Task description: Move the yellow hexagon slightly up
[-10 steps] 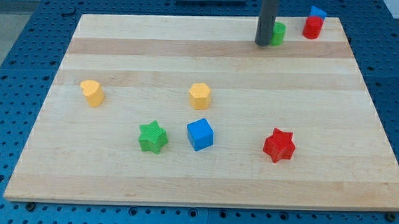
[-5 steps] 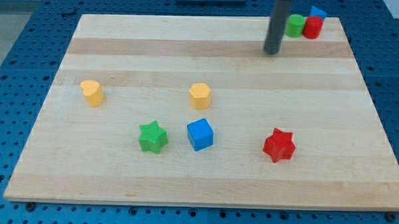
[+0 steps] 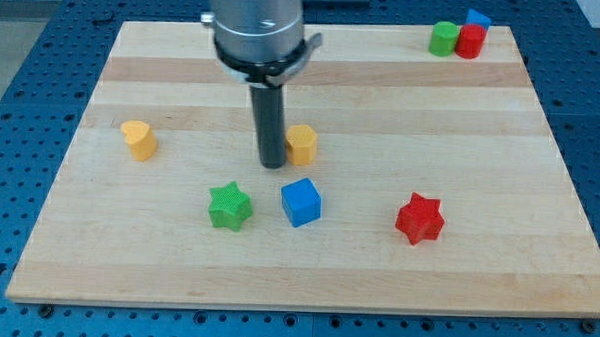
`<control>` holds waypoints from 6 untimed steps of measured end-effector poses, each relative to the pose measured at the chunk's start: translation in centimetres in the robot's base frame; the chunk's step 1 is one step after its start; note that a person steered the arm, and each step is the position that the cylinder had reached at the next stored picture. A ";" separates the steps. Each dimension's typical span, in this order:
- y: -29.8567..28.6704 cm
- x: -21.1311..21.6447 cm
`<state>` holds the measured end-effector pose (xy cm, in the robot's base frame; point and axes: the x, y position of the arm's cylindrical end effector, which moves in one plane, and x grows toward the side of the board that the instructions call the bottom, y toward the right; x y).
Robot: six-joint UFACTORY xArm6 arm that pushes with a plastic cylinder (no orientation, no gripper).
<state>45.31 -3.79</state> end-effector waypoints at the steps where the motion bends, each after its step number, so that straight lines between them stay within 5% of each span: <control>1: 3.2 -0.5; 3: 7.6 -6.9; 5: 6.2 -5.7; 6: 6.3 -8.7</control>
